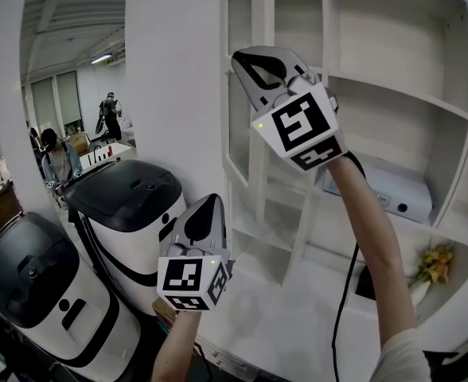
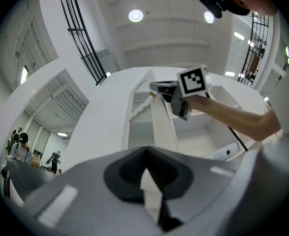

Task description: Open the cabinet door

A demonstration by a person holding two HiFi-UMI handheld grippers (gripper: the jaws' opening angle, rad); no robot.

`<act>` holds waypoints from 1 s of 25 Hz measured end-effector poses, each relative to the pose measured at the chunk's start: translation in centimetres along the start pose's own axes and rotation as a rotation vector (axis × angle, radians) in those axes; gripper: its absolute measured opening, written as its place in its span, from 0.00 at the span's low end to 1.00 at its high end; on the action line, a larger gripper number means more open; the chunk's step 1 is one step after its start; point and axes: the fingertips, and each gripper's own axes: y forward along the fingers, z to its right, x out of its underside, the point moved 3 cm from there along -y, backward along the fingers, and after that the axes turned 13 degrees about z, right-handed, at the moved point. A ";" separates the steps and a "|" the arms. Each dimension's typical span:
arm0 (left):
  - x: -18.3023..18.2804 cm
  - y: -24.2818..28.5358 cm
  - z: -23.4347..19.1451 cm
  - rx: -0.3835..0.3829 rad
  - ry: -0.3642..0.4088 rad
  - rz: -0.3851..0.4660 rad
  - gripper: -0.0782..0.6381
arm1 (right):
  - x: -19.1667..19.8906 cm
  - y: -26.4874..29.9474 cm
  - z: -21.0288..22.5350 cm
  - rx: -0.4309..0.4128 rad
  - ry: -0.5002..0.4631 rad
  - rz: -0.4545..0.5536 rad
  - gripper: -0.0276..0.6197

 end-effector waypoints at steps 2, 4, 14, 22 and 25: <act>-0.2 -0.1 -0.3 -0.005 0.008 0.003 0.12 | -0.5 0.3 -0.3 -0.005 0.001 0.019 0.05; -0.3 -0.3 -0.6 -0.013 0.012 0.003 0.12 | -1.0 0.7 -0.6 -0.011 -0.002 0.034 0.05; -1.5 -1.2 -2.7 -0.061 0.048 0.016 0.12 | -3.4 3.4 -2.9 -0.024 -0.019 0.076 0.05; -2.5 -2.9 -5.1 -0.125 0.084 0.017 0.12 | -4.7 6.1 -5.2 -0.041 -0.050 0.073 0.04; -2.9 -3.6 -5.8 -0.146 0.102 0.015 0.12 | -5.2 7.5 -6.2 -0.057 -0.053 0.075 0.04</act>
